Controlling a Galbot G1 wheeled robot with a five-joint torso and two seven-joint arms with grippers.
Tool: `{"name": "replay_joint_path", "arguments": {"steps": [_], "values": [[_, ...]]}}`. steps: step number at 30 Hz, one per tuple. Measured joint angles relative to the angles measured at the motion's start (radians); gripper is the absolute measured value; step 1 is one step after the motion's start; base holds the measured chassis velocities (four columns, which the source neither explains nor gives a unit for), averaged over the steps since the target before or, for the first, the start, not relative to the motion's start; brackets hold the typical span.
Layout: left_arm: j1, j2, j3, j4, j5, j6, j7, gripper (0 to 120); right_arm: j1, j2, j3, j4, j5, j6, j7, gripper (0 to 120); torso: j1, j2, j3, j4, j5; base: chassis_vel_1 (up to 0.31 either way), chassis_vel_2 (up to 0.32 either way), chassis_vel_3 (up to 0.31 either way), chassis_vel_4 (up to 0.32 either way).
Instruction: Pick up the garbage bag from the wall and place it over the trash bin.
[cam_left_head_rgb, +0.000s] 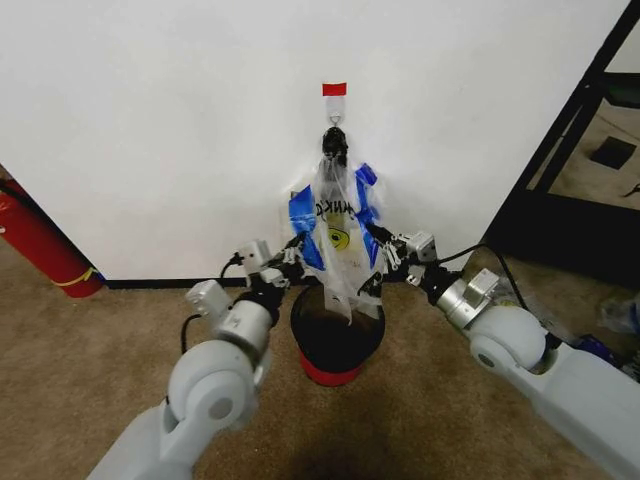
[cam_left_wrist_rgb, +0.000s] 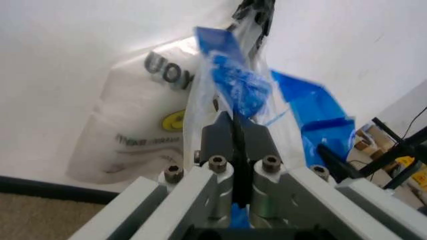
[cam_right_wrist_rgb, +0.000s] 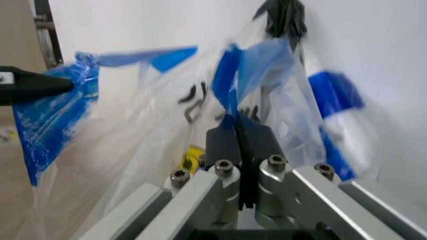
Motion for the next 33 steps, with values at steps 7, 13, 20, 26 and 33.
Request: {"name": "replay_joint_path", "arguments": {"steps": [7,13,20,26,33], "values": [[0.101,0.011,-0.012,-0.039,0.021,0.001,0.000,0,-0.206,0.034,0.139,0.037,-0.019,0.000,-0.018,0,0.000,0.000,0.000,-0.0004,-0.0001,0.000,0.000,0.000,0.000],[0.169,0.024,-0.018,-0.054,0.040,0.001,0.005,0,-0.388,0.066,0.237,0.059,-0.045,0.009,-0.055,0,0.000,0.000,0.000,-0.0004,-0.0002,0.000,0.000,0.000,0.000],[0.235,0.023,-0.012,-0.063,0.069,-0.004,0.019,0,-0.508,0.103,0.289,0.076,-0.084,0.023,-0.083,0,0.000,0.000,0.000,0.0000,-0.0002,0.000,0.000,0.000,0.000],[0.271,0.022,-0.013,-0.076,0.093,-0.014,0.030,0,-0.565,0.130,0.319,0.089,-0.106,0.039,-0.091,0,0.000,0.000,0.000,-0.0002,-0.0002,0.000,0.000,0.000,0.000],[0.247,0.008,-0.009,-0.073,0.112,-0.027,0.037,0,-0.523,0.151,0.320,0.094,-0.094,0.037,-0.068,0,0.000,0.000,0.000,-0.0002,-0.0002,0.000,0.000,0.000,0.000]]}}
